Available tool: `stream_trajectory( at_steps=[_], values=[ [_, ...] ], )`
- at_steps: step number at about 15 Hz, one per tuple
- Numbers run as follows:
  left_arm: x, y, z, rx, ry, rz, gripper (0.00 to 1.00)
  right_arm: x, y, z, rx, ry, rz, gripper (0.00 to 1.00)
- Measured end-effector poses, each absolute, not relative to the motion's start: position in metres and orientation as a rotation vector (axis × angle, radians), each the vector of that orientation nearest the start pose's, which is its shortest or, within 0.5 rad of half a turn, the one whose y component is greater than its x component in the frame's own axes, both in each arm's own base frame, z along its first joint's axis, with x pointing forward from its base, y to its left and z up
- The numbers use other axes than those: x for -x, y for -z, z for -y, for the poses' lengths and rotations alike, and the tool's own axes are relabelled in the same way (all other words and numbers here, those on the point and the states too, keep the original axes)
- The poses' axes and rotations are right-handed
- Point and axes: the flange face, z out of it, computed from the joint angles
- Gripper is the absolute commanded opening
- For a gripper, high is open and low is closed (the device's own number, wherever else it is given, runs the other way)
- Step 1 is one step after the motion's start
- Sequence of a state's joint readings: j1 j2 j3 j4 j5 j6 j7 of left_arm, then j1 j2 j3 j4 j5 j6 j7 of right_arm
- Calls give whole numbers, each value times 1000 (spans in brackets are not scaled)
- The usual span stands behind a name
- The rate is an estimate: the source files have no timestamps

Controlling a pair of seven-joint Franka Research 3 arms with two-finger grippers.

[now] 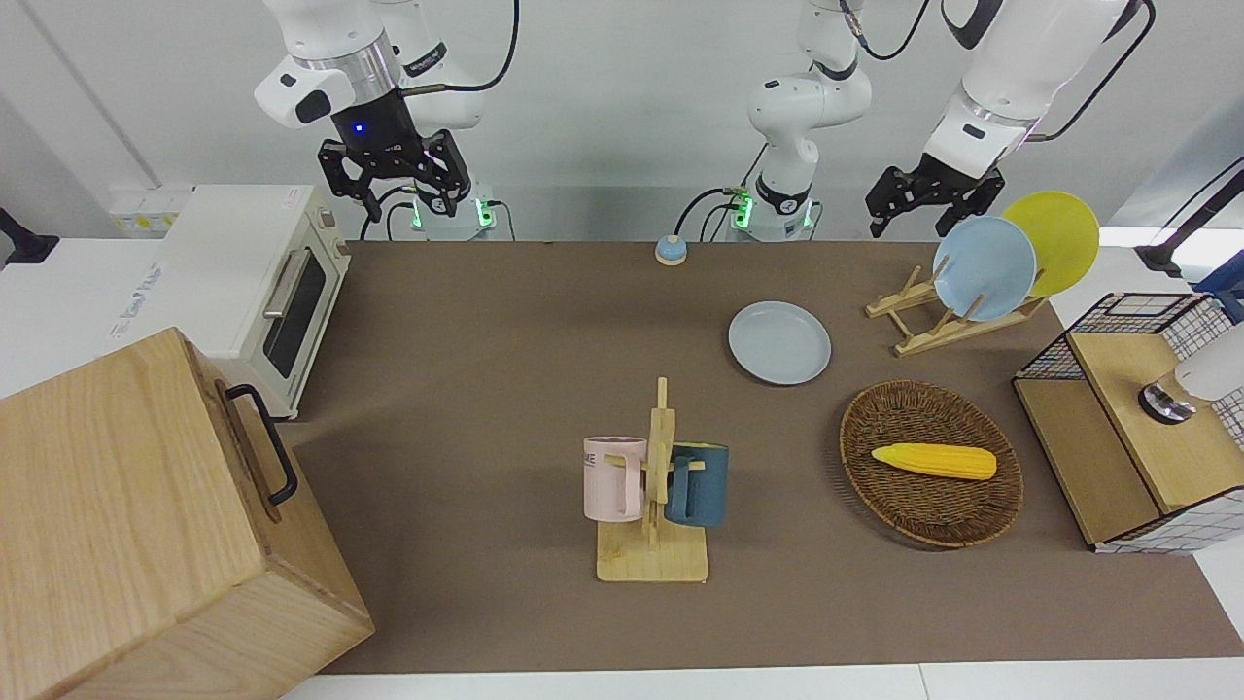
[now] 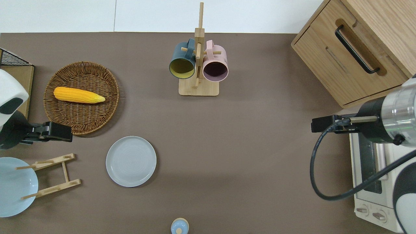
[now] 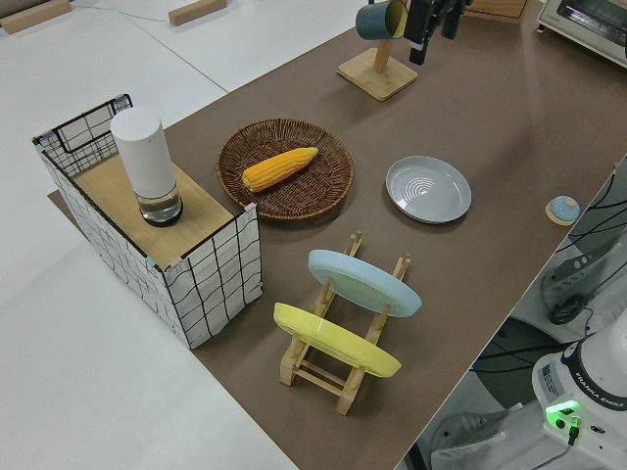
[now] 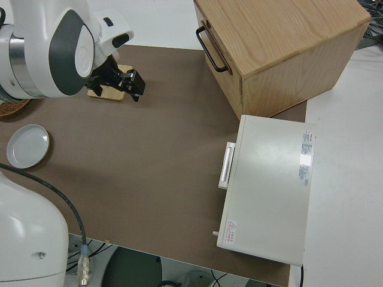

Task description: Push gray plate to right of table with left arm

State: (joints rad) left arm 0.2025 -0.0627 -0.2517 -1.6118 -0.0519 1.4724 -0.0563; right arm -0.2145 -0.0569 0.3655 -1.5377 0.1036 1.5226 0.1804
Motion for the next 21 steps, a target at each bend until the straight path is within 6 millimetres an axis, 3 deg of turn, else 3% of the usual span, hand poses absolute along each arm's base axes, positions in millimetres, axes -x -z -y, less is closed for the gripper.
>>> stream_trajectory(
  at_steps=[5,9,13,21],
  values=[
    [-524,-629,27,3172,-129,36,991,-524,-665,-98,3053,36,-34,996],
    [-523,-617,10,3170,-164,85,991,-524,-665,-98,3053,36,-34,996],
    [-520,-585,10,3164,-222,92,991,-524,-665,-98,3053,36,-34,996],
    [-514,-498,10,3152,-314,100,991,-524,-665,-98,3053,36,-34,996]
  ],
)
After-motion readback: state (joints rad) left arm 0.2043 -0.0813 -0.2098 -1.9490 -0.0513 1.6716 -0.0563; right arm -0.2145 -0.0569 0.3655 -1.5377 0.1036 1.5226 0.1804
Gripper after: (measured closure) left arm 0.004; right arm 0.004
